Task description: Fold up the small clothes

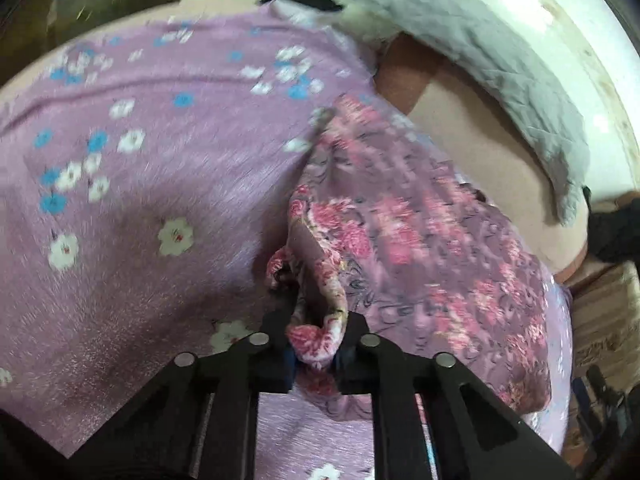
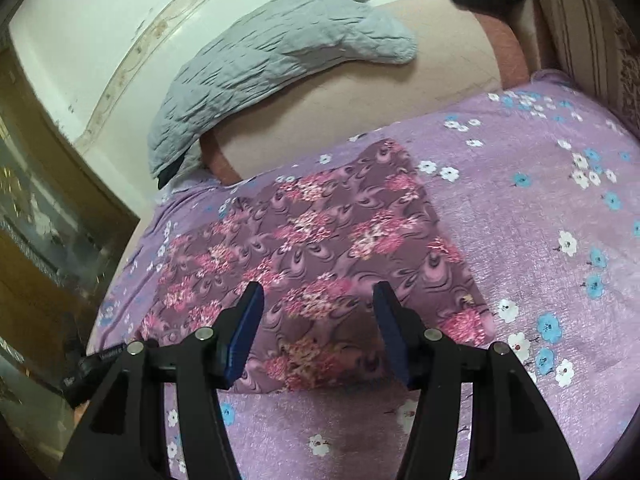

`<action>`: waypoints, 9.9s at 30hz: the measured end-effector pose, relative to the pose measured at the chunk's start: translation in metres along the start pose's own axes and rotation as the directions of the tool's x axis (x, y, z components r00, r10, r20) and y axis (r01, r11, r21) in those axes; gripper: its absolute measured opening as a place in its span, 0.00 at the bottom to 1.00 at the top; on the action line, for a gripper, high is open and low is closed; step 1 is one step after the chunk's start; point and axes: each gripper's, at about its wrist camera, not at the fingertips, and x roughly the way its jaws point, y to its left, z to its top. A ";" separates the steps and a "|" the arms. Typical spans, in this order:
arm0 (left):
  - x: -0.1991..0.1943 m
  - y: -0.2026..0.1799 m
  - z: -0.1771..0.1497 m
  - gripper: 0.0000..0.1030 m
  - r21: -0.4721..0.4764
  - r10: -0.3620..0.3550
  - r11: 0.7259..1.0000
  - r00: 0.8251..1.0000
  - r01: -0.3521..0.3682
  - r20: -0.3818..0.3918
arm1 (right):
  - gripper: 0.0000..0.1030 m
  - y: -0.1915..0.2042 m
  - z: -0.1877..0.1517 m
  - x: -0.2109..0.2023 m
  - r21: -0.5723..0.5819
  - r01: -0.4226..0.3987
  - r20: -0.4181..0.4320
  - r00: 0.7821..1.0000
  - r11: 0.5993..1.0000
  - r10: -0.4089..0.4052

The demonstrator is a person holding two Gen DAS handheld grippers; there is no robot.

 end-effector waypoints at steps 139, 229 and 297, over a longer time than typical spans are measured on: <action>-0.011 0.028 0.040 0.57 0.337 -0.091 0.926 0.968 0.168 -0.233 | 0.50 0.122 0.000 0.146 -0.152 -0.198 -0.291 0.945 0.968 0.148; -0.027 0.025 0.055 0.61 0.228 -0.182 0.941 0.942 0.250 -0.282 | 0.48 0.096 0.004 0.096 -0.103 -0.131 -0.262 0.960 0.986 0.100; -0.098 0.032 -0.090 0.33 0.434 -0.072 0.884 0.970 0.171 -0.234 | 0.15 0.065 -0.126 -0.005 -0.167 0.012 -0.272 0.961 0.986 -0.058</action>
